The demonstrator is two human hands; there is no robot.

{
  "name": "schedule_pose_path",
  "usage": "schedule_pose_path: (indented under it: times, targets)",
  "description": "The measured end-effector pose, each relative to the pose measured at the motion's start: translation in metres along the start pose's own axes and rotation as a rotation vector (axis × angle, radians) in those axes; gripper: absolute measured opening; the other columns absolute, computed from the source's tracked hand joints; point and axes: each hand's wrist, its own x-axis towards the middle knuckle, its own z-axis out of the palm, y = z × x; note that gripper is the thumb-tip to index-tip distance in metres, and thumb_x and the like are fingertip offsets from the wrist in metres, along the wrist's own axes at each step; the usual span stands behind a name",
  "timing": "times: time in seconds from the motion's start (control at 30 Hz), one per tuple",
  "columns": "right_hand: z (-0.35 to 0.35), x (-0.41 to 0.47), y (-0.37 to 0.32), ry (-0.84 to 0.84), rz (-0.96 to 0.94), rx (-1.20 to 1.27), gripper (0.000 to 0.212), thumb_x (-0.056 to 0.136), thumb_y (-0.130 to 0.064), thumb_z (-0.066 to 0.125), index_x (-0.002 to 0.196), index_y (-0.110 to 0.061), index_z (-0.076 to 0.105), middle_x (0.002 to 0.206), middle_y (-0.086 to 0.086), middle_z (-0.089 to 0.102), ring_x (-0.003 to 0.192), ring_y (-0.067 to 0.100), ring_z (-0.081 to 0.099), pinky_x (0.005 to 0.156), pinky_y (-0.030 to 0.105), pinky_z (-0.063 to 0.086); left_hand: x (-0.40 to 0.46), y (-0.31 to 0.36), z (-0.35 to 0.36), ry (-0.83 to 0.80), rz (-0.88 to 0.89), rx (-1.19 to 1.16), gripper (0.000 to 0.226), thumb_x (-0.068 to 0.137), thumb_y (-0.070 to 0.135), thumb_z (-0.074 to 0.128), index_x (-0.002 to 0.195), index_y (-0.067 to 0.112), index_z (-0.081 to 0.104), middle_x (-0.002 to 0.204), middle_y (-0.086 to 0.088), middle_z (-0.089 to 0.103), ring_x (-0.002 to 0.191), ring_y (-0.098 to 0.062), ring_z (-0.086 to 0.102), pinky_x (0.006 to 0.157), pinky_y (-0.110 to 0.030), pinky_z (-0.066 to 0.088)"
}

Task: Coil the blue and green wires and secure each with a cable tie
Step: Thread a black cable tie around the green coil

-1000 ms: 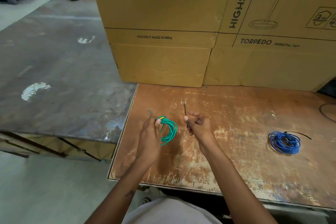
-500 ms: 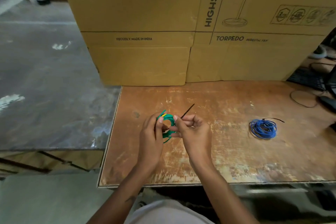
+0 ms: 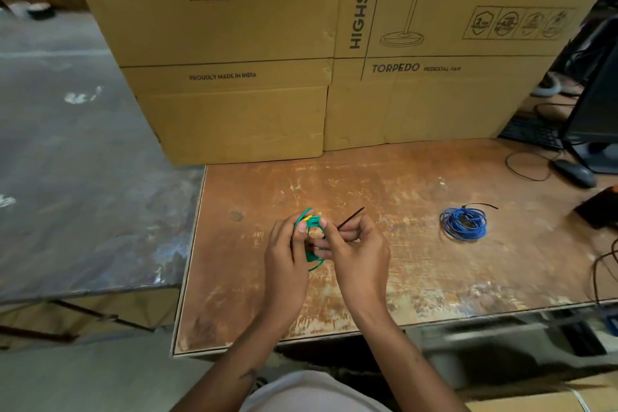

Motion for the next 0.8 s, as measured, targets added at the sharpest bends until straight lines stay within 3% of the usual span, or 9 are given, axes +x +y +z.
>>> schedule_pose_path:
  times: [0.13,0.3,0.47,0.63,0.73,0.8]
  targets:
    - [0.004,-0.004,-0.001,-0.076,0.111,0.243,0.016,0.096,-0.012,0.081,0.104,-0.002,0.071,0.073,0.007,0.077,0.078,0.031,0.083,0.071,0.043,0.069,0.001,-0.004,0.005,0.007,-0.039,-0.015,0.036,0.11,0.036,0.04,0.125,0.018,0.067,0.117,0.004,0.071,0.111,-0.015,0.067,0.093,-0.038,0.053]
    - [-0.005,0.0,0.006,-0.162,0.143,0.32,0.02,0.101,-0.017,0.073,0.112,0.0,0.073,0.095,0.02,0.08,0.09,0.035,0.083,0.077,0.039,0.069,0.003,0.006,0.003,0.012,-0.149,-0.112,0.03,0.112,0.03,0.041,0.119,0.017,0.068,0.094,0.005,0.072,0.084,-0.006,0.067,0.073,-0.024,0.051]
    - [-0.013,0.005,0.006,-0.191,0.136,0.334,0.017,0.102,-0.009,0.071,0.115,0.001,0.075,0.098,0.023,0.08,0.093,0.033,0.083,0.08,0.034,0.068,0.005,0.008,0.003,0.021,-0.186,-0.199,0.03,0.112,0.023,0.041,0.114,0.008,0.067,0.076,0.006,0.06,0.067,0.0,0.056,0.064,-0.014,0.045]
    - [-0.022,0.009,0.0,-0.209,0.103,0.316,0.014,0.095,-0.005,0.078,0.106,0.003,0.078,0.091,0.027,0.078,0.086,0.034,0.083,0.075,0.031,0.067,0.011,0.009,0.005,0.004,-0.227,-0.278,0.04,0.113,0.029,0.039,0.081,0.008,0.053,0.072,-0.004,0.054,0.067,-0.011,0.049,0.061,-0.021,0.04]
    - [-0.027,0.011,-0.001,-0.172,0.047,0.26,0.012,0.095,-0.01,0.079,0.103,-0.001,0.079,0.09,0.019,0.08,0.079,0.035,0.082,0.069,0.035,0.068,0.013,0.007,0.007,-0.037,-0.289,-0.381,0.04,0.112,0.031,0.042,0.081,0.009,0.054,0.073,-0.009,0.051,0.071,-0.021,0.047,0.067,-0.032,0.04]
    - [-0.032,0.012,0.0,-0.165,-0.012,0.195,0.01,0.096,-0.012,0.079,0.102,-0.004,0.079,0.091,0.014,0.082,0.077,0.033,0.082,0.071,0.04,0.069,0.012,0.006,0.008,-0.052,-0.317,-0.414,0.038,0.111,0.032,0.044,0.084,0.01,0.06,0.073,-0.006,0.051,0.071,-0.019,0.046,0.066,-0.031,0.039]
